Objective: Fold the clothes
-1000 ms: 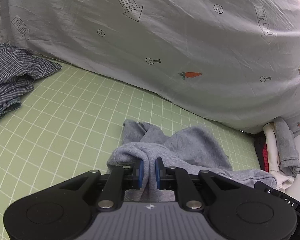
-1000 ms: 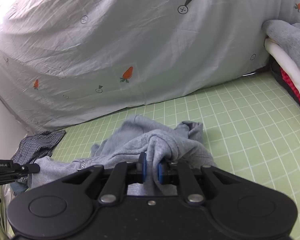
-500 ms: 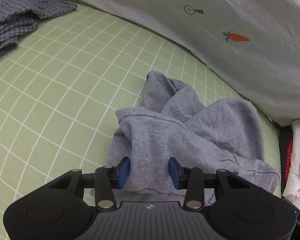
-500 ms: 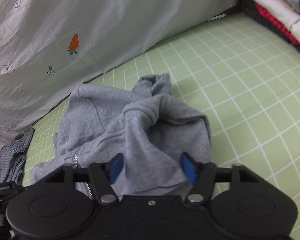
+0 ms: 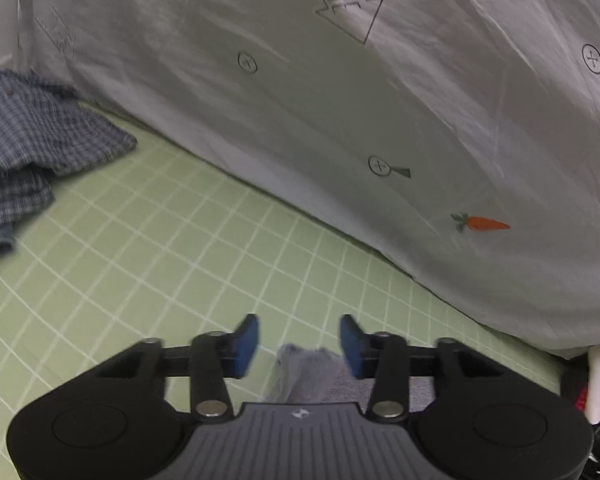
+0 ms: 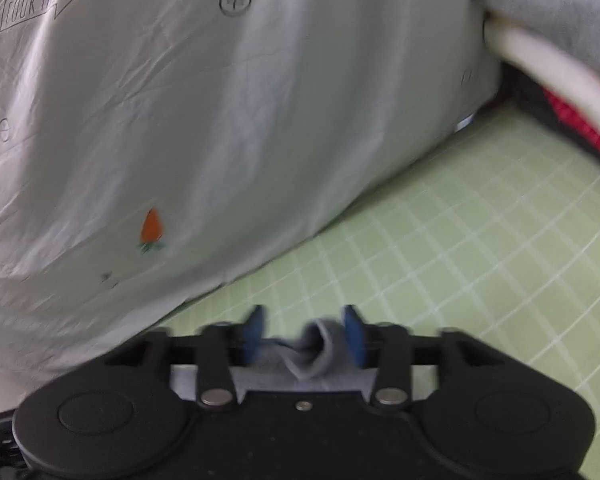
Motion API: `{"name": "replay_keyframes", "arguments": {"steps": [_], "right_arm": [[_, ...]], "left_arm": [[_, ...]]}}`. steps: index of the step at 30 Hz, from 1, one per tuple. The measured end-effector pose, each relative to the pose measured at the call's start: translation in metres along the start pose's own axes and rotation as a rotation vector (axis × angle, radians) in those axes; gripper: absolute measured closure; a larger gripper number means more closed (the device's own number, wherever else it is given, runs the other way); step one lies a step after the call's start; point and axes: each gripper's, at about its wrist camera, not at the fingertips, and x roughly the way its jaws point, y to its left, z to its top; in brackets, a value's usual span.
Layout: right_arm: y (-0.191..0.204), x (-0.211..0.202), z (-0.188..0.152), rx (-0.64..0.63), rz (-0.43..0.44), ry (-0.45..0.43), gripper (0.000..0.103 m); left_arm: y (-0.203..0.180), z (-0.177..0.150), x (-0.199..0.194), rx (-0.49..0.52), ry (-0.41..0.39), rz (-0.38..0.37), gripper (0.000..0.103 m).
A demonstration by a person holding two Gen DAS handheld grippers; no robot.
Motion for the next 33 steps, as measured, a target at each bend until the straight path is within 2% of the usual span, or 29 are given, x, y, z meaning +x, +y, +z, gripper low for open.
{"name": "replay_keyframes", "arguments": {"steps": [2,3,7,10,11,19,22,25,29,31,32,33], "right_arm": [[0.005,-0.003,-0.002,-0.062,-0.045,-0.04,0.015],[0.004,-0.001,-0.007,-0.093,-0.062,-0.025,0.015],[-0.009,0.017,-0.031,-0.163,-0.093,0.142,0.015],[-0.021,0.026,-0.049,-0.143,-0.101,0.237,0.014],[-0.025,0.028,-0.053,-0.132,-0.097,0.249,0.014],[-0.033,0.047,-0.063,-0.076,-0.043,0.328,0.003],[-0.034,0.055,-0.065,-0.052,-0.026,0.352,0.001],[-0.03,0.057,-0.067,-0.055,-0.021,0.339,0.0],[-0.023,0.062,-0.069,-0.048,0.047,0.358,0.0],[-0.015,0.063,-0.073,-0.051,0.068,0.371,0.0],[-0.01,0.064,-0.075,-0.058,0.074,0.377,0.0],[-0.005,0.065,-0.077,-0.064,0.08,0.383,0.004]], "left_arm": [[0.003,-0.007,0.004,0.045,0.023,0.002,0.018],[0.004,-0.013,0.008,0.069,0.061,0.005,0.018],[0.016,-0.05,0.029,0.107,0.214,0.036,0.017],[0.021,-0.072,0.042,0.102,0.322,0.037,0.017],[0.021,-0.076,0.044,0.106,0.335,0.031,0.017],[0.007,-0.087,0.065,0.116,0.402,-0.05,0.009],[-0.001,-0.088,0.07,0.14,0.406,-0.06,0.004],[-0.006,-0.089,0.073,0.148,0.398,-0.064,0.0],[-0.008,-0.095,0.07,0.117,0.355,-0.062,0.0],[-0.01,-0.099,0.068,0.081,0.355,-0.113,0.002],[-0.011,-0.102,0.067,0.058,0.361,-0.147,0.003],[-0.013,-0.104,0.065,0.039,0.358,-0.158,0.012]]}}
